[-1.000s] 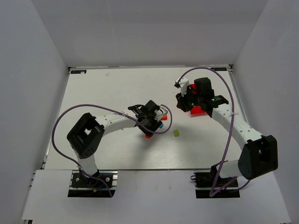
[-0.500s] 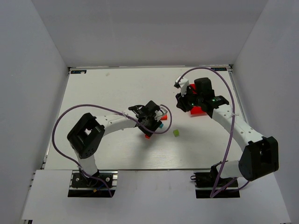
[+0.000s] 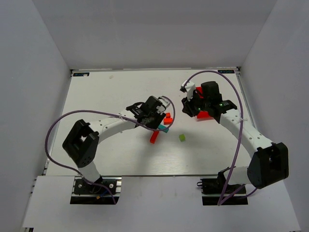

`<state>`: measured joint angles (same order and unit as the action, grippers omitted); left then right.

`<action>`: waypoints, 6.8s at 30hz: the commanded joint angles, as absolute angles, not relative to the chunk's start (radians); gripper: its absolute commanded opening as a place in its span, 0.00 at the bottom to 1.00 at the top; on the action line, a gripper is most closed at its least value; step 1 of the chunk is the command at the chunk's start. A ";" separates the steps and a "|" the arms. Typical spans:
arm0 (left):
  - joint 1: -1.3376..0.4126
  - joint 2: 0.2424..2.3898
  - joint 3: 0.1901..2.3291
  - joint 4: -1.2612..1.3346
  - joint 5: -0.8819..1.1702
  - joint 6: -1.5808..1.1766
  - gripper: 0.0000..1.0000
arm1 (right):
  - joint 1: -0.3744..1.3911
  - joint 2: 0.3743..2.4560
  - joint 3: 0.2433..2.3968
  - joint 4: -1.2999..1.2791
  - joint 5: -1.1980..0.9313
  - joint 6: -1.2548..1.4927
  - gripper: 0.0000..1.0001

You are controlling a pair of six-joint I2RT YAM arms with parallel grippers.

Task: Build the wood block tower

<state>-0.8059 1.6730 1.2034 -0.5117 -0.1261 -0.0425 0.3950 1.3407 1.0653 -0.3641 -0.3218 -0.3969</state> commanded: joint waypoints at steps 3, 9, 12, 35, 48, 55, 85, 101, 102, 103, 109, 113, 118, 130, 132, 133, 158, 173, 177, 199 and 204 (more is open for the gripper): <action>-0.787 1.747 1.296 -0.532 -0.205 -0.049 0.61 | 0.397 1.296 1.052 -0.344 -0.350 -0.399 0.38; -0.758 1.804 1.338 -0.541 -0.216 -0.049 0.61 | 0.399 1.290 1.046 -0.344 -0.359 -0.402 0.38; -0.758 1.839 1.359 -0.554 -0.207 -0.049 0.61 | 0.400 1.292 1.043 -0.342 -0.359 -0.397 0.38; -0.749 1.925 1.397 -0.574 -0.215 -0.049 0.58 | 0.399 1.284 1.035 -0.344 -0.365 -0.399 0.38; -0.749 1.953 1.408 -0.584 -0.206 -0.058 0.44 | 0.399 1.273 1.028 -0.342 -0.370 -0.402 0.38; -0.727 1.924 1.408 -0.584 -0.215 -0.023 0.29 | 0.397 1.273 1.028 -0.339 -0.371 -0.400 0.38; -0.532 2.002 1.643 -0.775 0.245 0.712 0.00 | 0.396 1.229 1.008 -0.341 -0.403 -0.416 0.38; -0.532 2.097 1.704 -0.845 0.259 0.908 0.00 | 0.394 1.221 0.997 -0.345 -0.408 -0.426 0.39; -0.532 2.097 1.704 -0.835 0.259 0.917 0.00 | 0.393 1.221 0.996 -0.345 -0.405 -0.428 0.39; -0.532 2.097 1.694 -0.834 0.259 0.917 0.00 | 0.391 1.220 0.996 -0.345 -0.403 -0.428 0.39; -0.532 2.075 1.646 -0.790 0.250 0.960 0.00 | 0.396 1.221 0.994 -0.345 -0.405 -0.430 0.39; -0.532 2.075 1.646 -0.779 0.241 0.971 0.00 | 0.394 1.223 0.994 -0.345 -0.403 -0.431 0.39; -0.532 2.085 1.655 -0.779 0.274 0.980 0.00 | 0.390 1.229 0.994 -0.345 -0.399 -0.431 0.39; -0.523 2.095 1.666 -0.801 0.330 1.020 0.00 | 0.393 1.235 0.992 -0.345 -0.393 -0.434 0.39; -0.523 2.095 1.666 -0.801 0.330 1.020 0.00 | 0.393 1.235 0.992 -0.347 -0.393 -0.434 0.39; -0.523 2.105 1.675 -0.810 0.330 1.020 0.00 | 0.394 1.235 0.992 -0.347 -0.393 -0.436 0.39; -0.523 2.114 1.646 -0.801 0.310 1.039 0.16 | 0.393 1.241 0.992 -0.347 -0.394 -0.439 0.39; -0.532 2.114 1.637 -0.792 0.291 1.029 0.31 | 0.391 1.233 0.991 -0.347 -0.393 -0.439 0.39; -0.532 2.114 1.637 -0.792 0.291 1.029 0.39 | 0.393 1.232 0.991 -0.350 -0.396 -0.440 0.39; -0.532 2.056 1.597 -0.759 0.282 1.011 1.00 | 0.388 1.232 0.989 -0.354 -0.390 -0.445 0.39; -0.523 1.936 1.557 -0.706 0.304 0.968 1.00 | 0.388 1.230 0.991 -0.357 -0.380 -0.442 0.42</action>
<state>-0.5312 2.0888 1.5715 -0.7567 0.2718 0.9958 0.3931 1.2499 0.9985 -0.3645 -0.3878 -0.4305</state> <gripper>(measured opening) 0.997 0.417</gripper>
